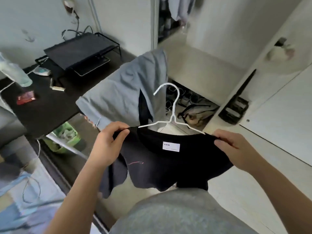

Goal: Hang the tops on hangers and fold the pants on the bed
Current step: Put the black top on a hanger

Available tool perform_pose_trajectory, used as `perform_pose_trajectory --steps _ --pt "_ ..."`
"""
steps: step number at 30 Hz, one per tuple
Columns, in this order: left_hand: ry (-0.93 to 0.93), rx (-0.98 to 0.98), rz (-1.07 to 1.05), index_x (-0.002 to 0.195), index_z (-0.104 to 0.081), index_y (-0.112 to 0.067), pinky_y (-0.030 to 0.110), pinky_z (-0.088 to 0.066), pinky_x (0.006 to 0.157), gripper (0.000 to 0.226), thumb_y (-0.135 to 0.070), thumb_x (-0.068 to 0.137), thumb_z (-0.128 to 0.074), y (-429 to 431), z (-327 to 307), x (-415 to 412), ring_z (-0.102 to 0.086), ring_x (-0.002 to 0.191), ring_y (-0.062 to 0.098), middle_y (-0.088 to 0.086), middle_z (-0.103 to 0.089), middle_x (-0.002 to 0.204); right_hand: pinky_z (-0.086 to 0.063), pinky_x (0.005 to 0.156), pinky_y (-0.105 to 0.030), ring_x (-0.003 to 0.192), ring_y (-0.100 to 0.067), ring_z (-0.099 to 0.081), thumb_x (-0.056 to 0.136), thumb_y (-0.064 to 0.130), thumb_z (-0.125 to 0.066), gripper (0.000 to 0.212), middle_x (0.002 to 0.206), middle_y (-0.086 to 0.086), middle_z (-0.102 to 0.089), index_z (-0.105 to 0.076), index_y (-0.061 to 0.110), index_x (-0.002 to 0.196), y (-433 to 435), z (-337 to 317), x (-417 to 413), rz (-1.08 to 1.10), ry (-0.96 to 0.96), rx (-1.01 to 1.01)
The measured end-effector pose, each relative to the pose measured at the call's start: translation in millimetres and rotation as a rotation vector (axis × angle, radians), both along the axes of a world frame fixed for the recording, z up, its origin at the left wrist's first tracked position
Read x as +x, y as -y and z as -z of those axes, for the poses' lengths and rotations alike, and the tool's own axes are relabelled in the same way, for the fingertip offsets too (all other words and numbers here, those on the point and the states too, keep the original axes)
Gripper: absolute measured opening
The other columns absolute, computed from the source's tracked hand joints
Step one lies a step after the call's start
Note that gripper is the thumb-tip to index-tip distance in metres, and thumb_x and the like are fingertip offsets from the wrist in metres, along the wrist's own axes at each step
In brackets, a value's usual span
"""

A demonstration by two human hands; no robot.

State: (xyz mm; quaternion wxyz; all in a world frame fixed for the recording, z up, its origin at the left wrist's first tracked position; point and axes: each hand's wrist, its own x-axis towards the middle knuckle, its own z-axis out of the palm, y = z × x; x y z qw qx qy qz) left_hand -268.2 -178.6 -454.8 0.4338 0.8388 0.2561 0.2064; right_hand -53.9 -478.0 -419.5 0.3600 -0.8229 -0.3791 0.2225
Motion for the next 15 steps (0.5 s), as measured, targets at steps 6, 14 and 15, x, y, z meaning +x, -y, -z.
perform_pose_trajectory --steps 6,14,15 --pt "-0.029 0.034 0.076 0.086 -0.063 -0.050 0.007 -0.039 0.084 0.035 -0.017 0.094 -0.067 32.7 3.7 143.6 -0.057 0.097 -0.007 -0.034 -0.063 0.096 -0.044 0.067 -0.019 0.071 -0.013 -0.061 0.095 -0.004 -0.052 0.037 0.071 -0.002 -0.064 -0.065 0.024 0.076 59.1 -0.5 67.0 0.290 -0.111 0.117" --pt "-0.329 -0.064 0.270 0.138 -0.050 -0.039 0.044 -0.044 0.107 0.047 -0.035 0.094 -0.065 55.7 -3.5 246.8 -0.051 0.124 0.018 -0.008 -0.051 0.137 -0.047 0.061 -0.021 0.062 -0.008 -0.058 0.091 0.016 -0.054 0.024 0.065 0.006 -0.059 -0.069 0.025 0.075 64.0 -13.1 120.4 0.516 -0.387 0.291" --pt "-0.347 -0.105 0.310 0.133 -0.053 -0.044 0.042 -0.045 0.107 0.040 -0.037 0.095 -0.065 56.7 -2.7 250.7 -0.053 0.123 0.013 -0.013 -0.055 0.133 -0.047 0.060 -0.020 0.063 -0.009 -0.059 0.089 0.019 -0.053 0.021 0.067 0.006 -0.059 -0.069 0.024 0.076 55.6 -15.4 126.2 0.525 -0.437 0.339"
